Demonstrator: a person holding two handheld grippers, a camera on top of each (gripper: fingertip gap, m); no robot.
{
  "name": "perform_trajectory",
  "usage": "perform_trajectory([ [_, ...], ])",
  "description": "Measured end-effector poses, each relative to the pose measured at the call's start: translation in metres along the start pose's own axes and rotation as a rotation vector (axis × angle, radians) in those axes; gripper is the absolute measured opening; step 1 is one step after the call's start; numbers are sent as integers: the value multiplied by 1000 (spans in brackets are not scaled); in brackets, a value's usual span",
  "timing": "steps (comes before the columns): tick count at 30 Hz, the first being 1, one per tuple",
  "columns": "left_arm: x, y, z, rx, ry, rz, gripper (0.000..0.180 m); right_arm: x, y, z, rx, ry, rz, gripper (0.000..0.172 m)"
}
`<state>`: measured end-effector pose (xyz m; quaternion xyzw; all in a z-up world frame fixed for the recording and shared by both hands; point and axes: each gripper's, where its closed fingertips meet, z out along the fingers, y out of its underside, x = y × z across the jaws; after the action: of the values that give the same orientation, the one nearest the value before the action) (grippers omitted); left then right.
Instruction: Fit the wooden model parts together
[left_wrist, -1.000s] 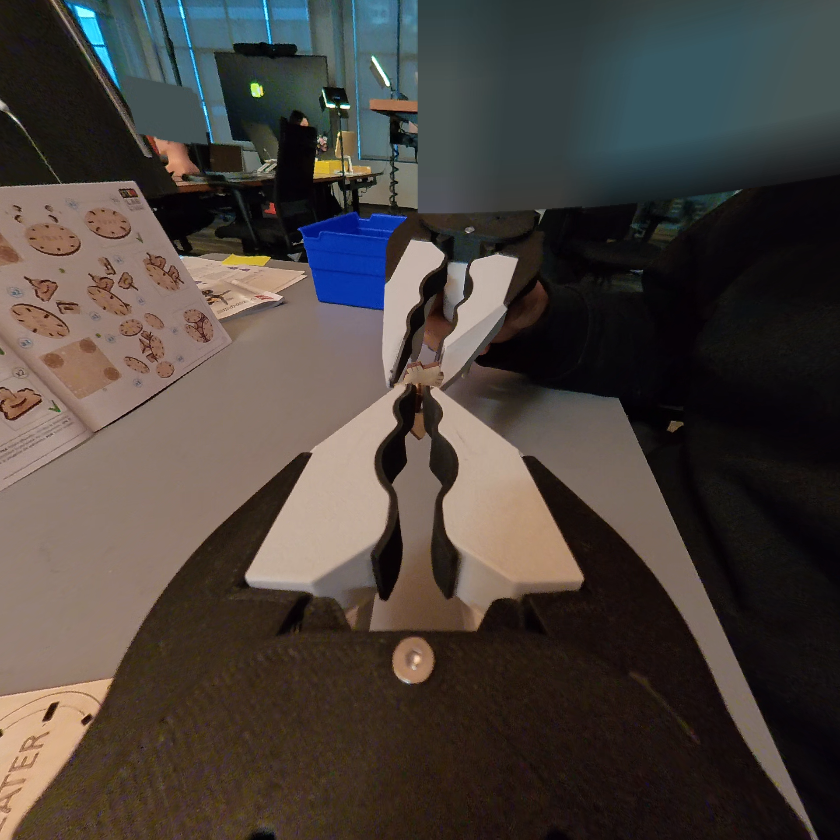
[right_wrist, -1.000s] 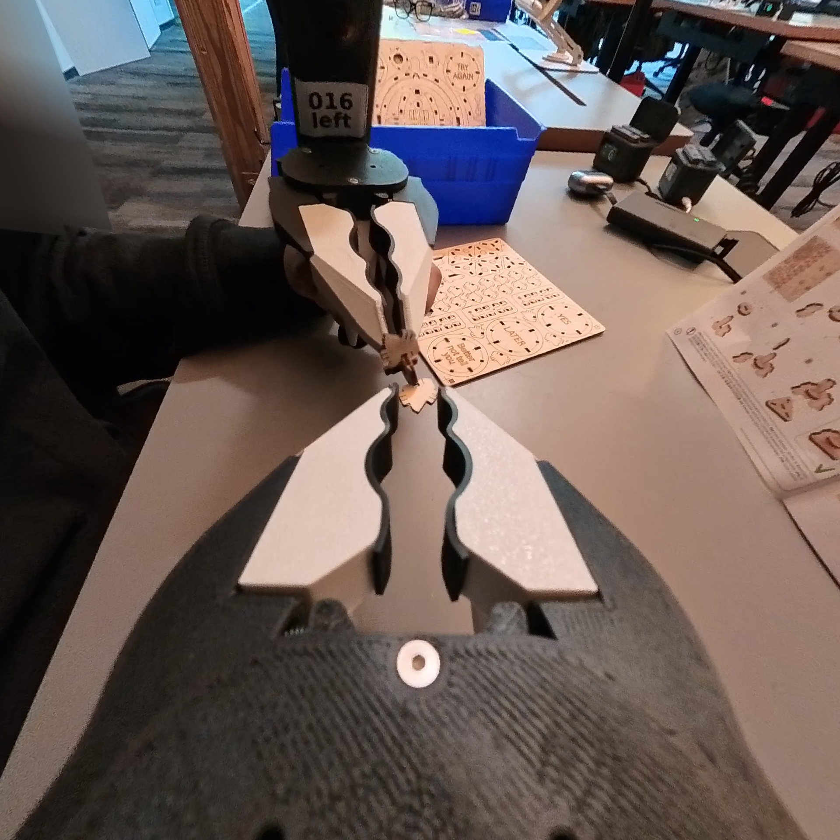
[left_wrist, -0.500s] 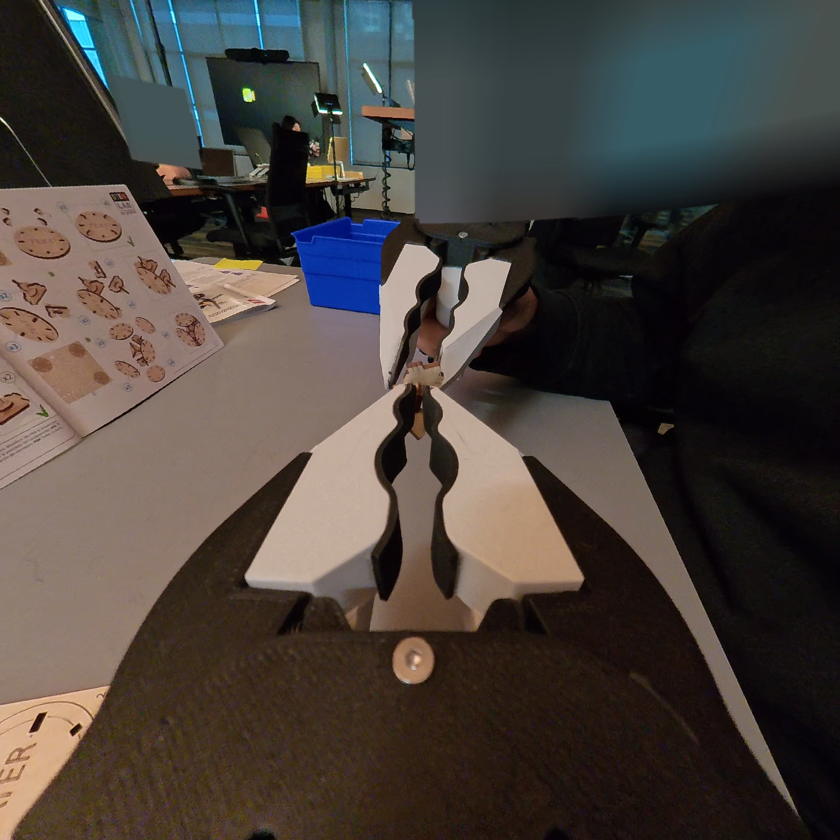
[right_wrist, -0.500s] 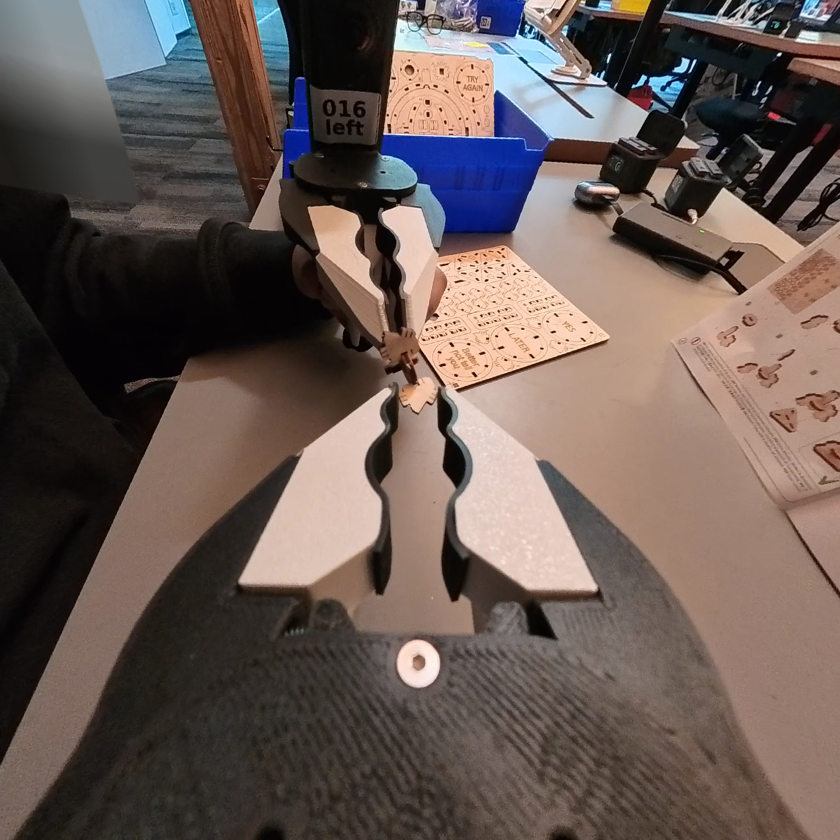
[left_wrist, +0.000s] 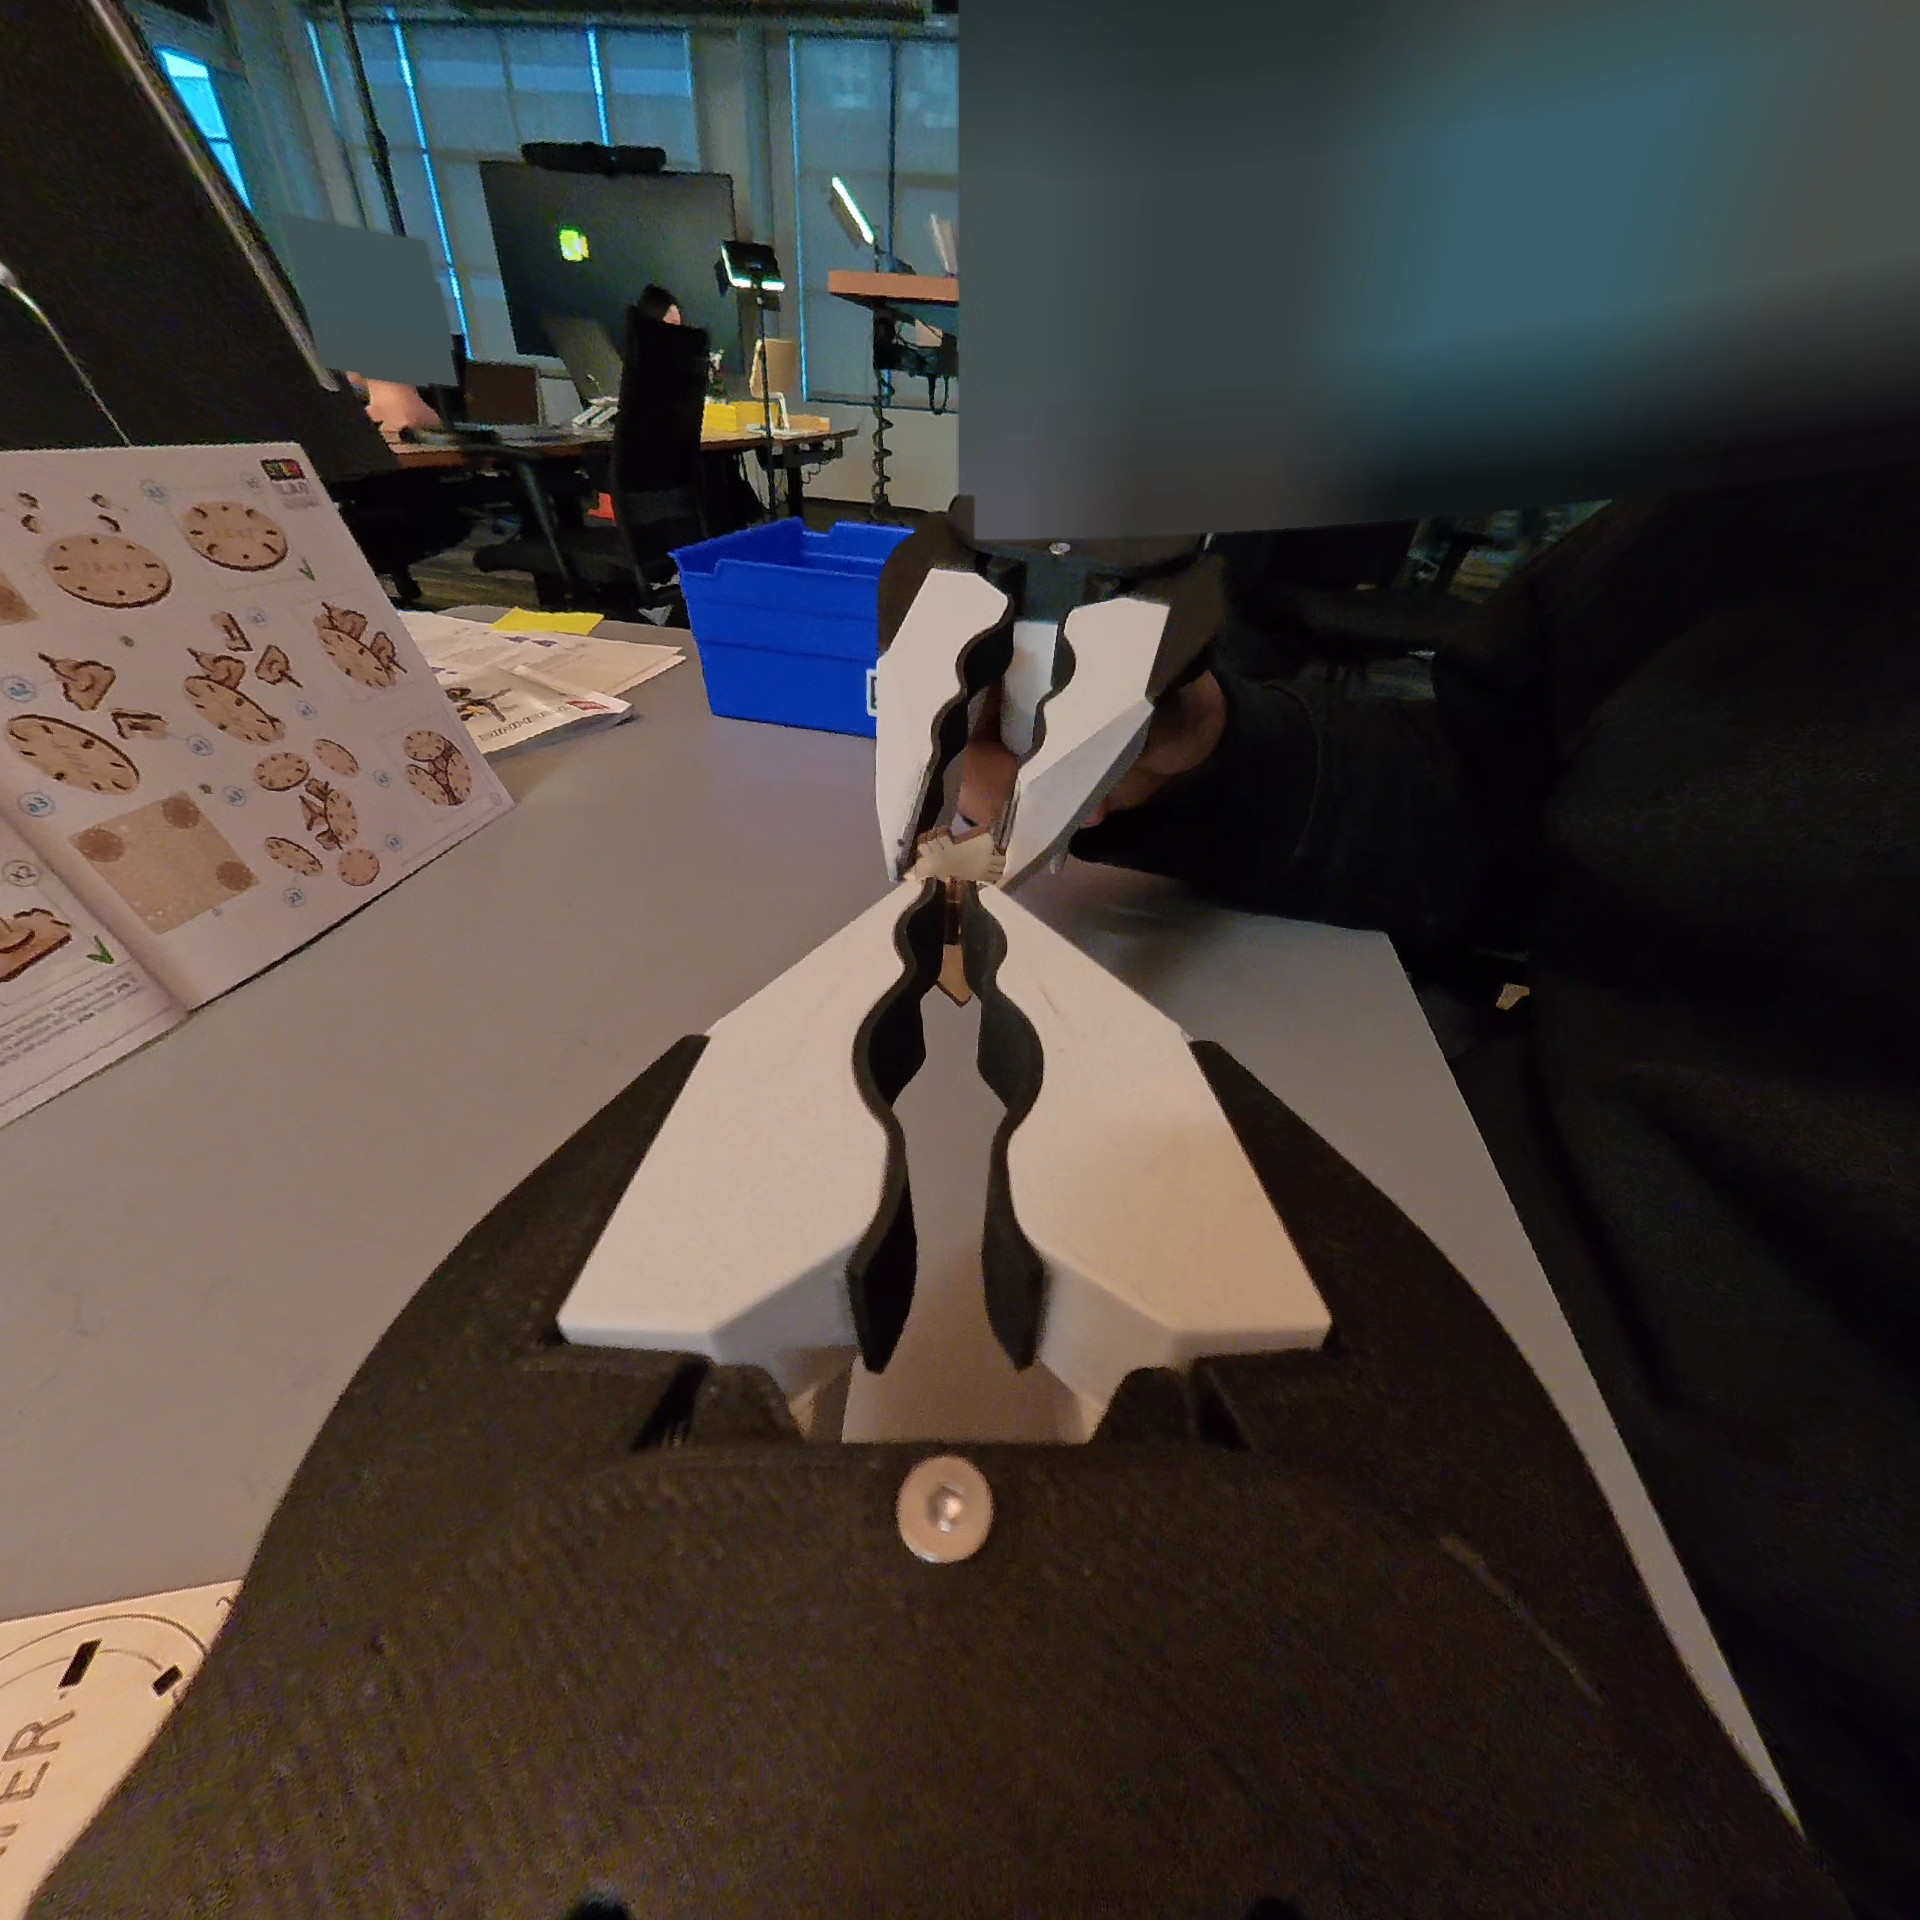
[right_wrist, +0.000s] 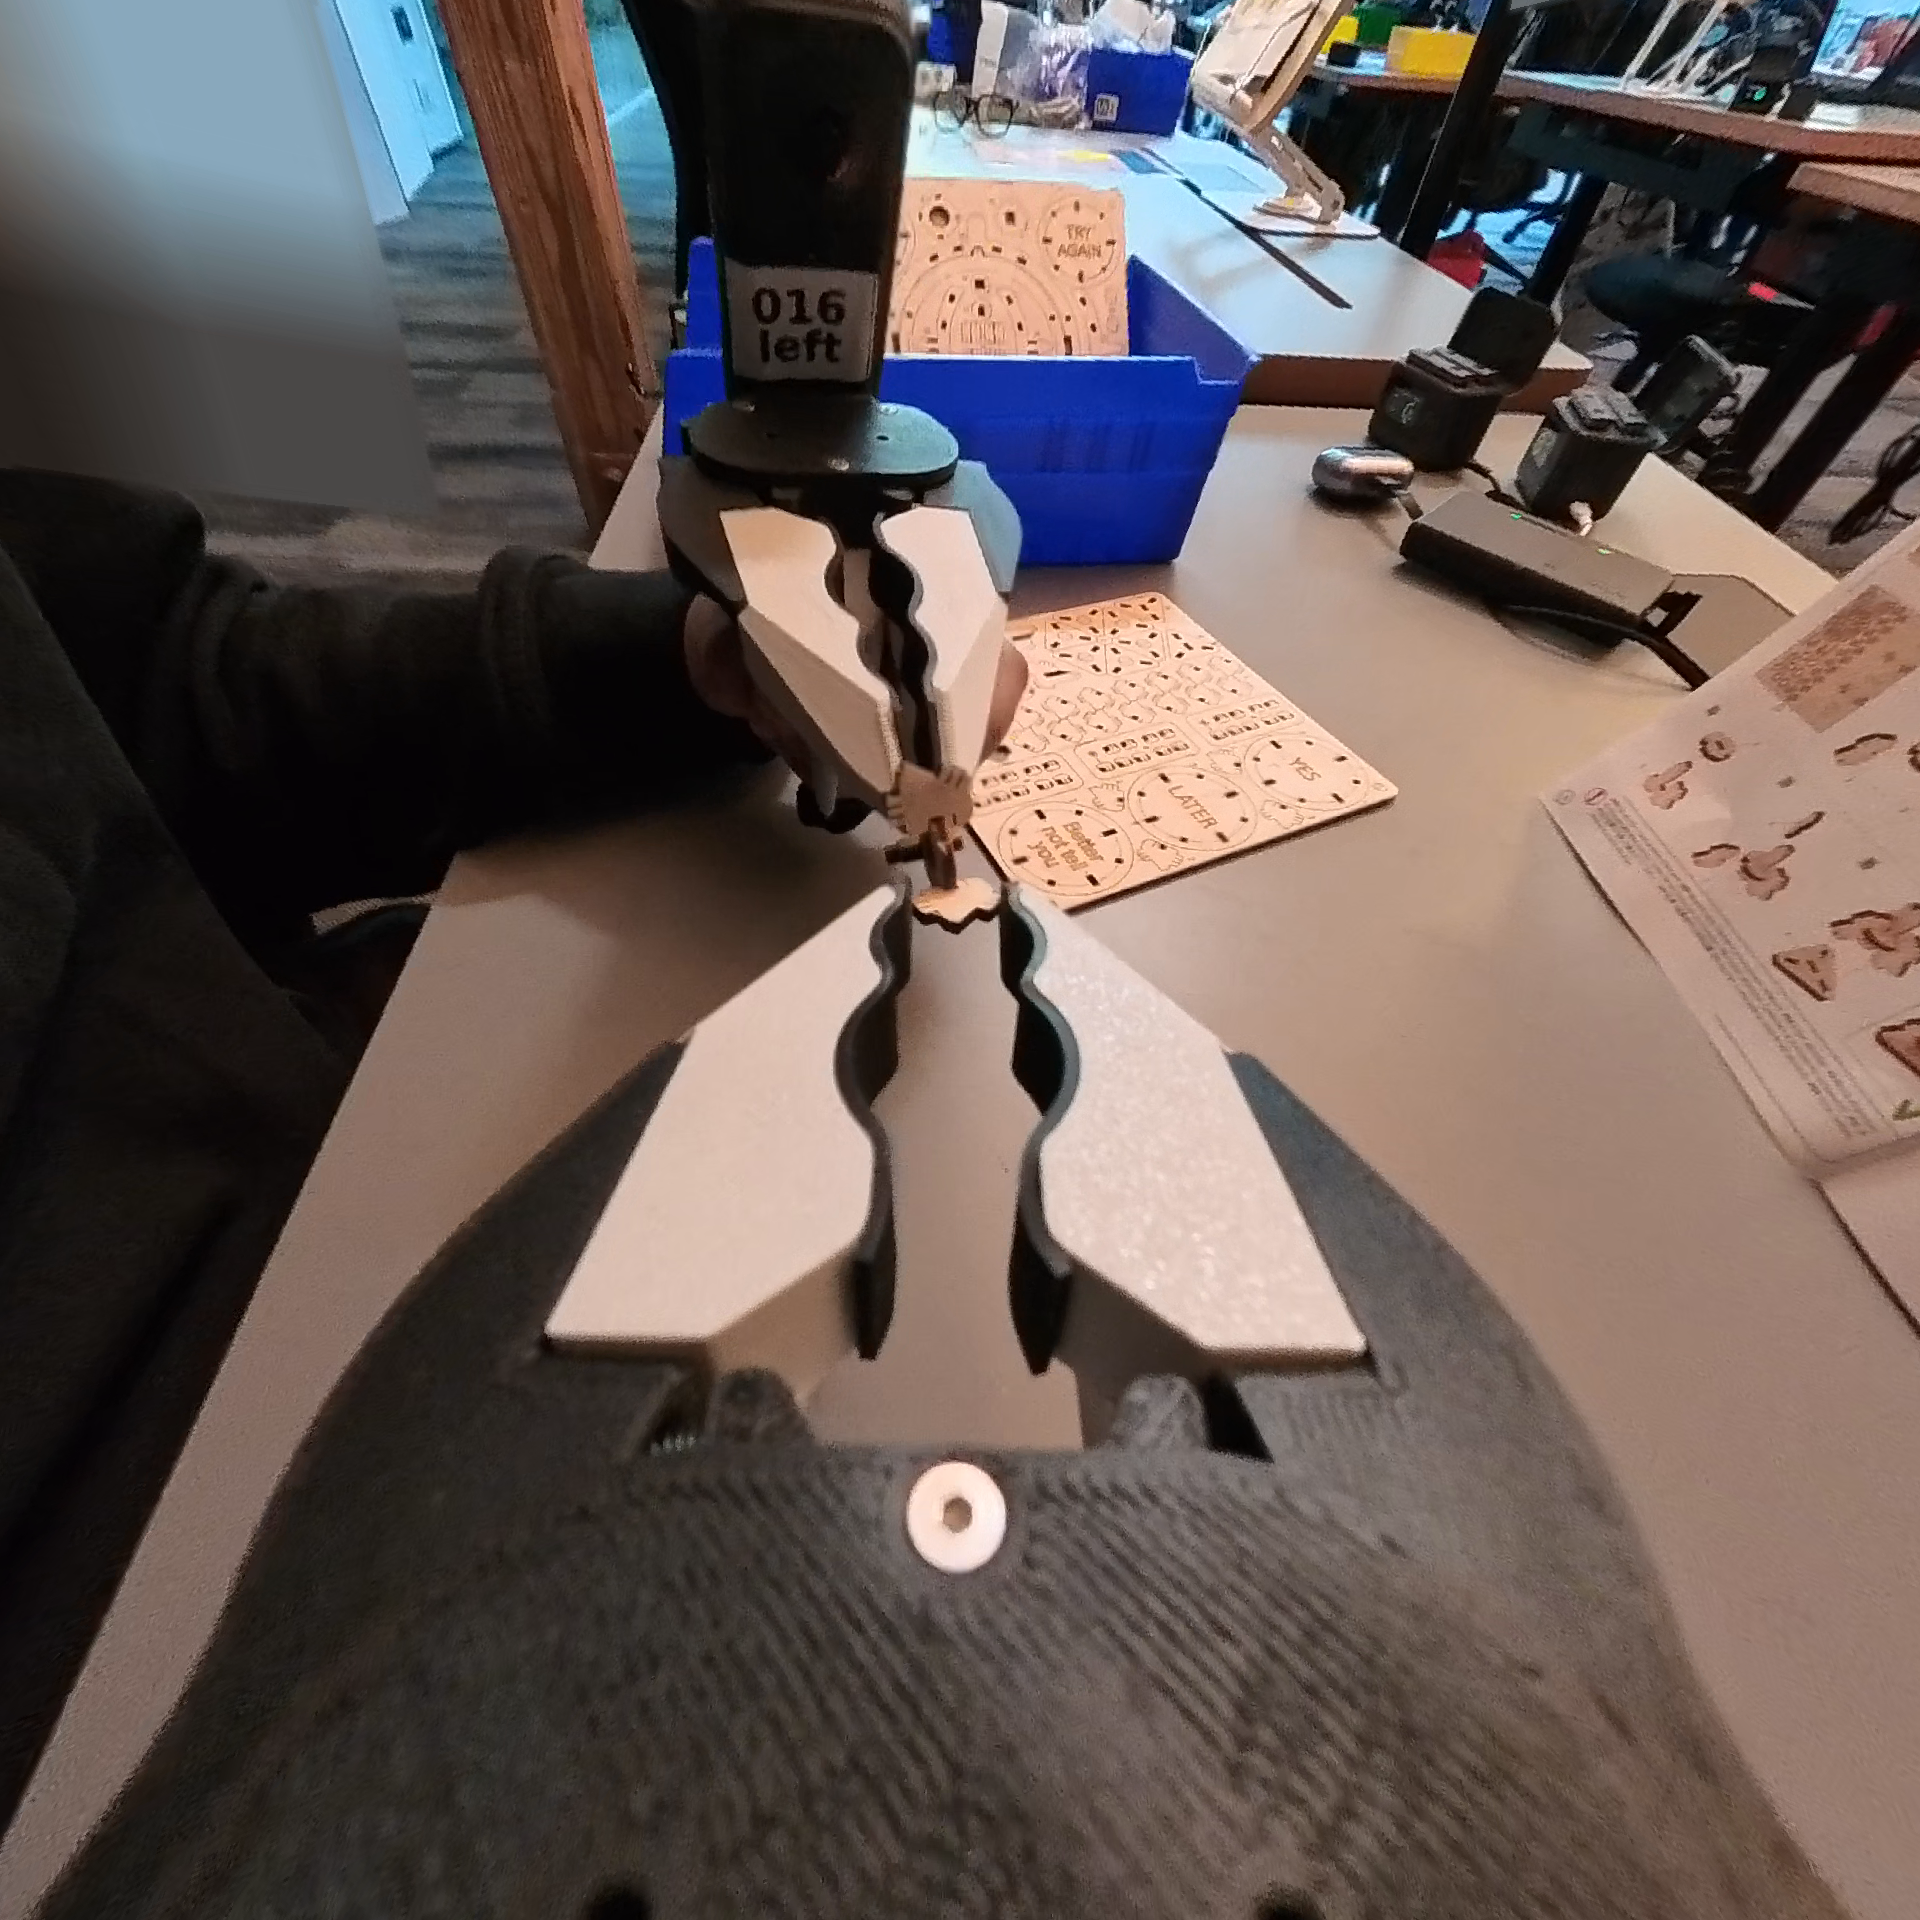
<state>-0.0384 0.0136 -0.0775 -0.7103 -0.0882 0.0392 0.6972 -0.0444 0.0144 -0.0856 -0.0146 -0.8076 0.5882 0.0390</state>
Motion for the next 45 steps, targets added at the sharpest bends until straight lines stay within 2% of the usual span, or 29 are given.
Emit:
perform_trajectory([
  [12,1,-15,-5,87,16,-29,0,4,-15,-4,175,-89,231,14],
  [25,0,-18,-7,103,11,-35,0,2,-17,-2,175,-47,177,14],
  [45,-5,-35,-3,213,-58,-39,0,10,-34,-12,343,21,223,13],
])
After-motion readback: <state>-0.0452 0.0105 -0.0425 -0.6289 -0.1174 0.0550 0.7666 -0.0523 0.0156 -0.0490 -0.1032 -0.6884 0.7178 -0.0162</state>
